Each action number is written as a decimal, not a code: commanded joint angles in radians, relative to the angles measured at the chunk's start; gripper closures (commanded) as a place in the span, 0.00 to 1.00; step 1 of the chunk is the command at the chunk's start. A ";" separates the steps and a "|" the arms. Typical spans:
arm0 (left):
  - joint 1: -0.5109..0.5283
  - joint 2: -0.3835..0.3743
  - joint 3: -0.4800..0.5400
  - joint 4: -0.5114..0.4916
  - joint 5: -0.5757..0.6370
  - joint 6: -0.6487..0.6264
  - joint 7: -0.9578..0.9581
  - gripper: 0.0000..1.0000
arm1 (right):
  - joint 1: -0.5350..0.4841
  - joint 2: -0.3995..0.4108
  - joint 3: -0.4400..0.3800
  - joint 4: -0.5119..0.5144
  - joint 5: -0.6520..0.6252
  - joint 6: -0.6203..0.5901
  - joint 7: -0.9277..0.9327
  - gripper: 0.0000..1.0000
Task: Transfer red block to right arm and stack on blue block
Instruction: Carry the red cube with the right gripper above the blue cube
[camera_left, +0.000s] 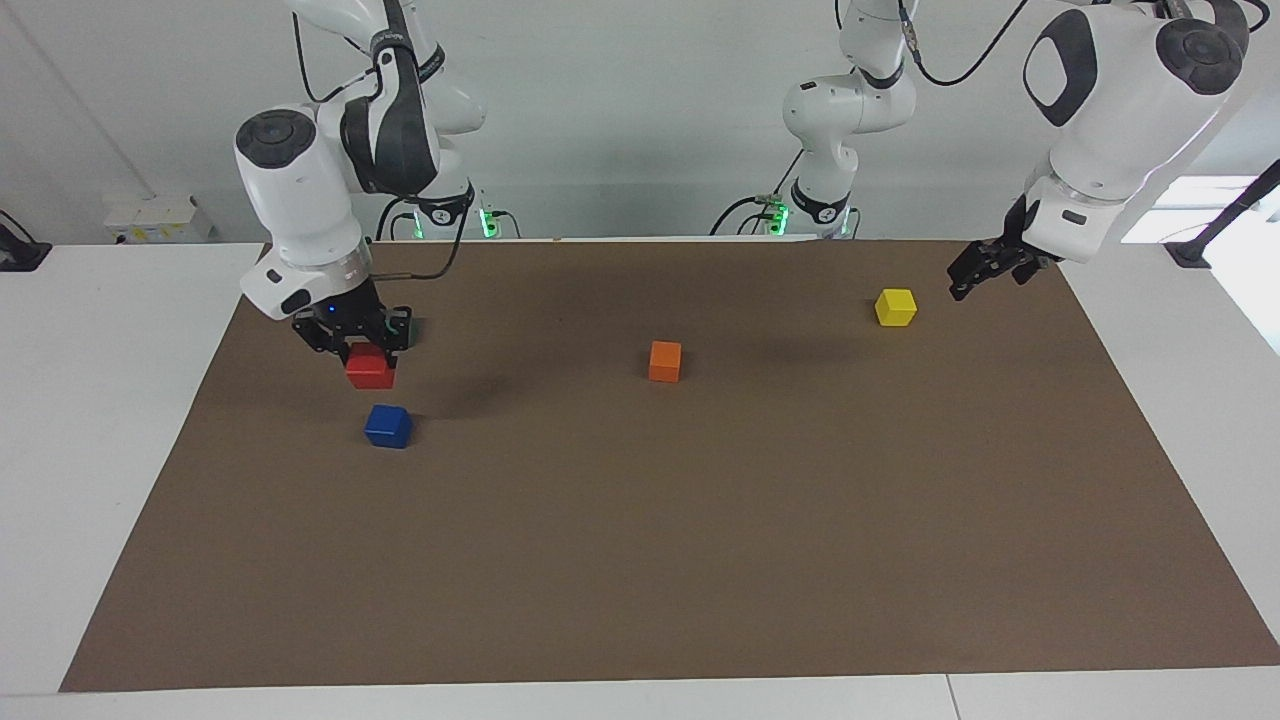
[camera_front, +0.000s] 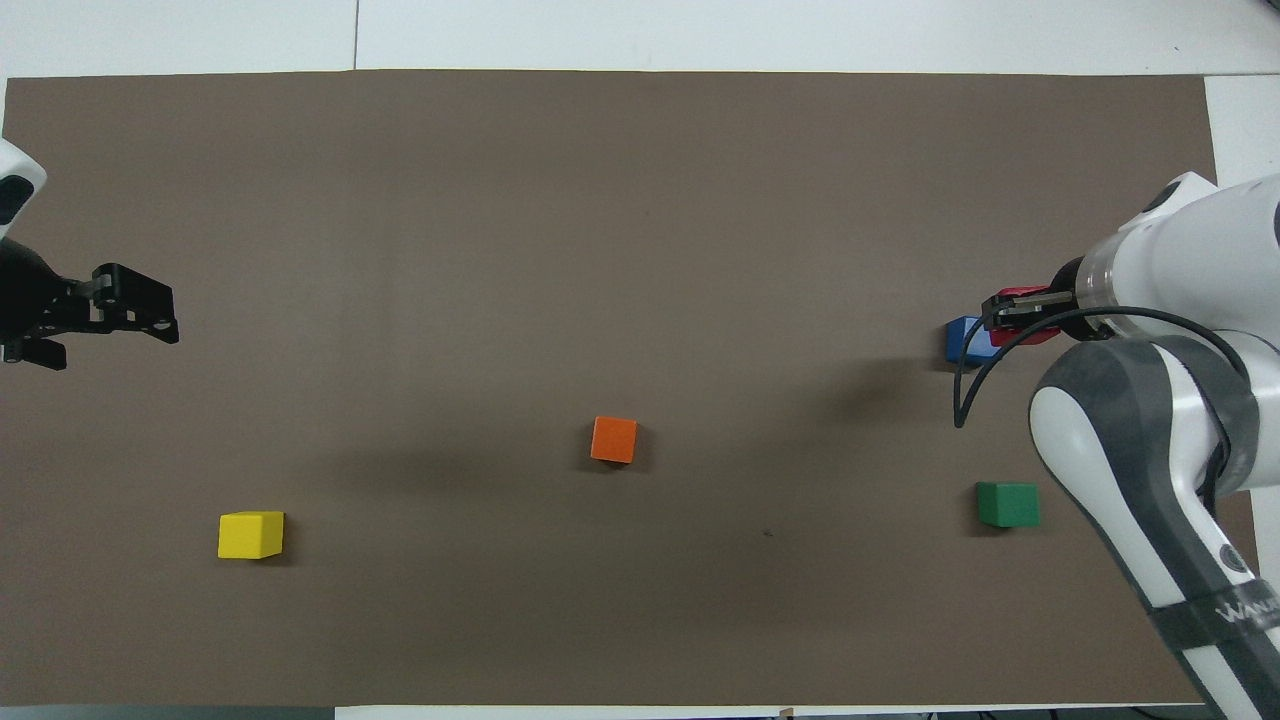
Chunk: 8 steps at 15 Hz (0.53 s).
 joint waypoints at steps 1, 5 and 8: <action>-0.013 -0.050 0.011 -0.066 0.024 0.005 0.020 0.00 | -0.017 0.018 0.009 -0.044 -0.025 0.102 0.012 1.00; -0.013 -0.068 0.009 -0.098 0.023 0.050 0.013 0.00 | -0.038 0.037 0.008 -0.108 -0.025 0.233 -0.028 1.00; -0.014 -0.065 0.008 -0.100 0.023 0.079 0.022 0.00 | -0.081 0.065 0.009 -0.119 -0.025 0.265 -0.039 1.00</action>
